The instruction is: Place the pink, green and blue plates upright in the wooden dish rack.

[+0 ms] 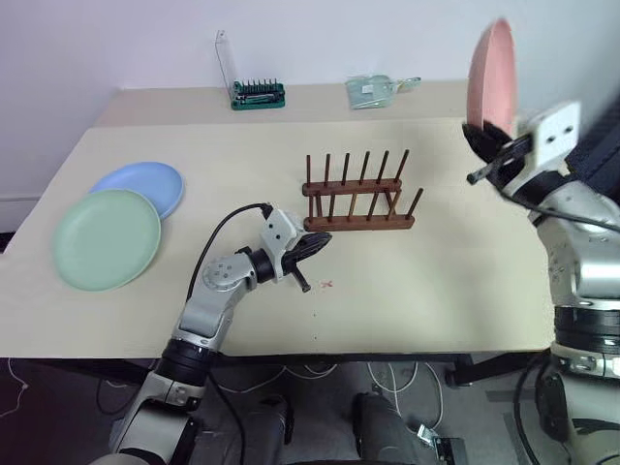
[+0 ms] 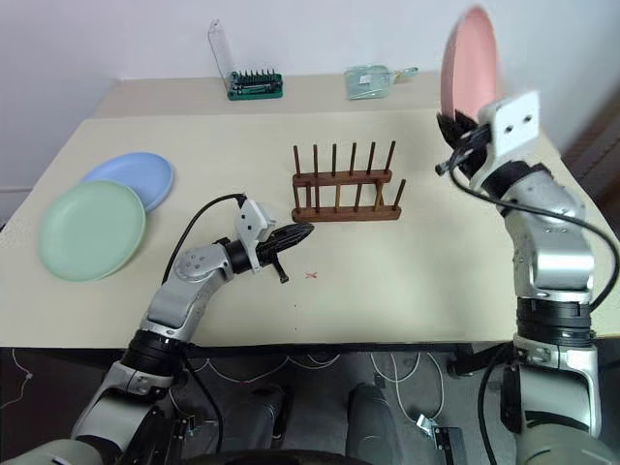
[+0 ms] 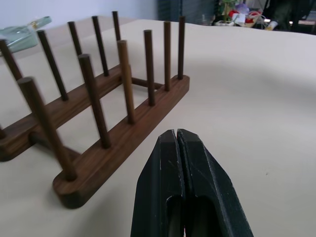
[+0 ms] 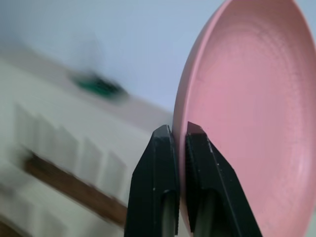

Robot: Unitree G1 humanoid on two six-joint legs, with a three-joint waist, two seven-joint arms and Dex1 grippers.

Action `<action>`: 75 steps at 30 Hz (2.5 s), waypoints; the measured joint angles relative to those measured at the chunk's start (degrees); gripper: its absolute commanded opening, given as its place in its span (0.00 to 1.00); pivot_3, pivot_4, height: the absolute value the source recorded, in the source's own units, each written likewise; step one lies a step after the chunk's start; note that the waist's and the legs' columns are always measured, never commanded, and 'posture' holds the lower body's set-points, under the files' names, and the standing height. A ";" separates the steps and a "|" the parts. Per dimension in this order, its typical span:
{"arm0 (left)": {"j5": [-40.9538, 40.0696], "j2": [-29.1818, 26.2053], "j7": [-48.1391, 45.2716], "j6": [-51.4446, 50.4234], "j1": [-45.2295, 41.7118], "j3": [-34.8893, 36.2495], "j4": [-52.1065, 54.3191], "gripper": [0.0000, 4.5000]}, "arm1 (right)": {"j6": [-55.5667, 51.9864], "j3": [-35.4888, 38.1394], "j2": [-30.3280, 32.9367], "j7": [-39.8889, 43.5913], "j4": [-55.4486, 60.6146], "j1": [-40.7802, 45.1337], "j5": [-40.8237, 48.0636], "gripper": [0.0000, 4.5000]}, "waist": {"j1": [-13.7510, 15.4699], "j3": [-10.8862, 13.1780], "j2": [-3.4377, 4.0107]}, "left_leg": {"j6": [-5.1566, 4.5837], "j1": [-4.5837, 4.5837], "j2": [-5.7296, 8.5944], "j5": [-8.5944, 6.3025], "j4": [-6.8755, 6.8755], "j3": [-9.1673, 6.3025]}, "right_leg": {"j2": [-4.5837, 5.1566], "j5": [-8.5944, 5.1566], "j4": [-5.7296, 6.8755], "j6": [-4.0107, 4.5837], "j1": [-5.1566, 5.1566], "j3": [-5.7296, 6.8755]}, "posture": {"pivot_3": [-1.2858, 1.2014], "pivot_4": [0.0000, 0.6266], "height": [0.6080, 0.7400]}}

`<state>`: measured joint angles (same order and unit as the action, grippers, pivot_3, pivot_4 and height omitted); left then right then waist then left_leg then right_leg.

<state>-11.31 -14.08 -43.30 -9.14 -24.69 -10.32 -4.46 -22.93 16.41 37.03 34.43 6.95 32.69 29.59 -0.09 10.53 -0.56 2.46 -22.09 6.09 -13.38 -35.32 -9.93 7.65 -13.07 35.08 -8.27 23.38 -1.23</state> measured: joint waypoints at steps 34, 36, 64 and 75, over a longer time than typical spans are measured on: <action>-0.02 0.61 -1.41 -0.34 1.71 -1.48 1.21 0.00 | -20.58 0.62 -4.93 1.91 -17.38 9.79 22.09 0.65 | -0.66 0.00 0.02 | -0.01 -0.13 0.00 0.00 0.00 0.11 | -0.01 0.02 0.09 0.02 0.25 -0.03 | 0.52 0.24 1.00; 0.01 0.61 -1.34 -0.34 1.71 -1.50 1.21 0.00 | -20.45 0.60 -4.99 1.81 -17.29 9.79 21.64 0.88 | -0.66 0.00 0.02 | -0.01 -0.13 0.00 0.00 0.00 0.11 | -0.01 0.02 0.09 0.02 0.25 -0.04 | 0.52 0.24 1.00; -4.57 -6.33 28.65 -10.14 -5.49 28.50 1.69 1.00 | 2.12 -26.37 0.56 8.03 7.84 5.69 -13.33 1.00 | -1.20 0.06 -0.06 | 0.06 -0.27 -0.05 0.03 -0.01 0.15 | -0.06 0.06 0.21 -0.01 0.55 -0.06 | 0.52 0.24 1.00; -7.52 -9.52 51.02 -22.22 1.96 52.99 6.03 1.00 | 8.48 -30.34 -5.13 10.92 -0.60 6.44 -19.41 1.00 | -0.87 0.05 -0.33 | 0.08 -0.27 -0.02 0.03 0.02 0.12 | -0.04 0.18 0.17 -0.02 0.56 -0.07 | 0.52 0.24 1.00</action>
<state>-18.83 -23.60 7.72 -31.36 -22.73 42.67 1.57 -14.45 -13.92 31.90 45.36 6.35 39.13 10.18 -0.96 10.58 -0.89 2.54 -22.36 6.07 -13.35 -35.31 -9.81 7.61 -12.89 35.25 -8.29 23.94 -1.30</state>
